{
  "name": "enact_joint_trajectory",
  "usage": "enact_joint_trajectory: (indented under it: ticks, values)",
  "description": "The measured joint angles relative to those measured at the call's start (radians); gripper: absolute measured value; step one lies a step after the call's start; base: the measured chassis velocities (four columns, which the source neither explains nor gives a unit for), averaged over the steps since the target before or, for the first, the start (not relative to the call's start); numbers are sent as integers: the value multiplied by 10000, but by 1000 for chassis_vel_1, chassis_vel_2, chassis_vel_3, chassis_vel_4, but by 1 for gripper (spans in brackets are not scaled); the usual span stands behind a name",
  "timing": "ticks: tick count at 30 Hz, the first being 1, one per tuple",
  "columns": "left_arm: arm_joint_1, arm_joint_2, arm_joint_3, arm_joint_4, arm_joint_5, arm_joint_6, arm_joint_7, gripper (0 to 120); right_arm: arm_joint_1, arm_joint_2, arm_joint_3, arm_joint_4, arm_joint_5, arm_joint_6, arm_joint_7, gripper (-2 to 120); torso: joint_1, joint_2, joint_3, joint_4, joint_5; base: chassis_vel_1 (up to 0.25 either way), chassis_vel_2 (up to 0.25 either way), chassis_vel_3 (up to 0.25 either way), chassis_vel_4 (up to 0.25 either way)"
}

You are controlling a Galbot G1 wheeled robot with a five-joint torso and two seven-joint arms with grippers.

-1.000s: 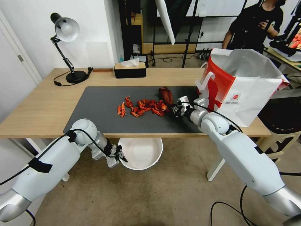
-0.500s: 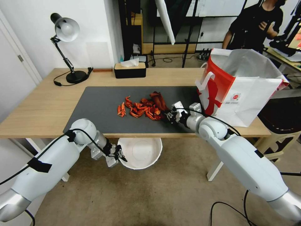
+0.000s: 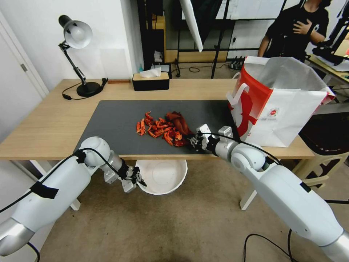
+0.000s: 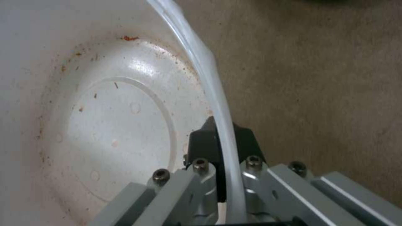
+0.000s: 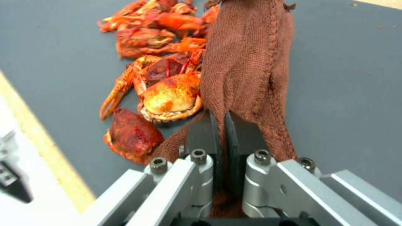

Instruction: Sweep shrimp from table into container with towel, then put container into takeout bag.

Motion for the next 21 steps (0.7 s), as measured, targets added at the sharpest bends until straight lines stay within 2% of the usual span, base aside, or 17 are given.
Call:
enact_joint_trajectory:
  ticks: [21]
  values:
    - [-183, -33, 100, 144, -105, 14, 16, 0, -896, -354, -215, 1299, -72, -56, -28, 2, 0, 0, 1, 1, 1, 0, 0, 0, 0]
